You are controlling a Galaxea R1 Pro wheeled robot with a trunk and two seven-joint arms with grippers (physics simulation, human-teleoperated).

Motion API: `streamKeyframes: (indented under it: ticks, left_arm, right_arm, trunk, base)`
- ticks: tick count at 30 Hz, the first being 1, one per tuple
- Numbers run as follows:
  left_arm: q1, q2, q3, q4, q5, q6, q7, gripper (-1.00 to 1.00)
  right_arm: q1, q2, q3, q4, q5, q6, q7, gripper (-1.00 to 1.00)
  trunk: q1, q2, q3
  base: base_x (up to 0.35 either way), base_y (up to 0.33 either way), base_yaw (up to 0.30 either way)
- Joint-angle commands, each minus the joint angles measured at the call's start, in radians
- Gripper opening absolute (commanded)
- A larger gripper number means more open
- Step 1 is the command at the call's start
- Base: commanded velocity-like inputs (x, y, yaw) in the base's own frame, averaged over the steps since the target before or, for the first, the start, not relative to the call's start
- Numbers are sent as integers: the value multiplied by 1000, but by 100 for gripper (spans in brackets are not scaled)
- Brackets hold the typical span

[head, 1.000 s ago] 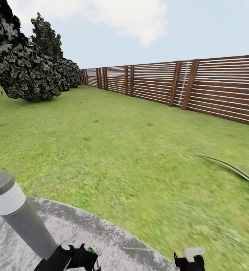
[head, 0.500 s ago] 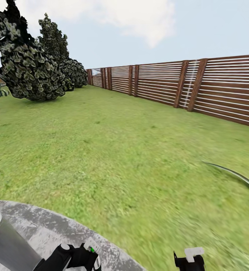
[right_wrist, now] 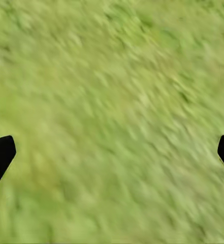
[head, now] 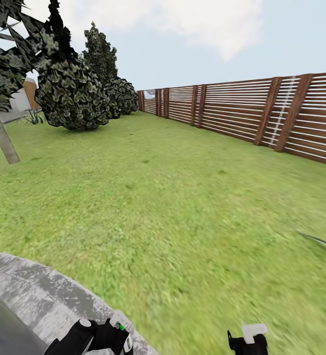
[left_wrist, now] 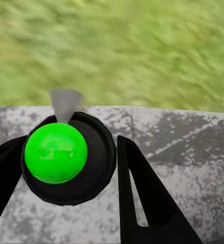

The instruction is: Pick up the pesticide atomizer in the garden and spray insectifuge to fully cover both potted plants in the garden.

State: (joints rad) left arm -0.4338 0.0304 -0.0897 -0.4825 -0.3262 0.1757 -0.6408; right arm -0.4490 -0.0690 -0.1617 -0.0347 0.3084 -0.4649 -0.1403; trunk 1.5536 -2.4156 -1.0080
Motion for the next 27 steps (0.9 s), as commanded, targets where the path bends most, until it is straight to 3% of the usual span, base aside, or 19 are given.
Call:
streamKeyframes:
  ticks: [1, 15, 27]
  left_arm:
    - [0, 0, -2, -2, -4, 5, -3, -100]
    - [0, 0, -2, -2, -4, 5, -3, -100]
    - [0, 0, -1, -2, 0, 5, -3, -100]
  right_arm:
    - [0, 0, -7, 1, 11, -3, -4, 100]
    - [0, 0, -7, 1, 11, -3, -3, 100]
    - [0, 0, -7, 1, 11, -3, -4, 100]
  trunk:
    - [0, 0, -1]
    - [0, 0, -1]
    - [0, 0, -1]
  base:
    - [316, -149, 218]
    - [316, -154, 30]
    - [316, -154, 254]
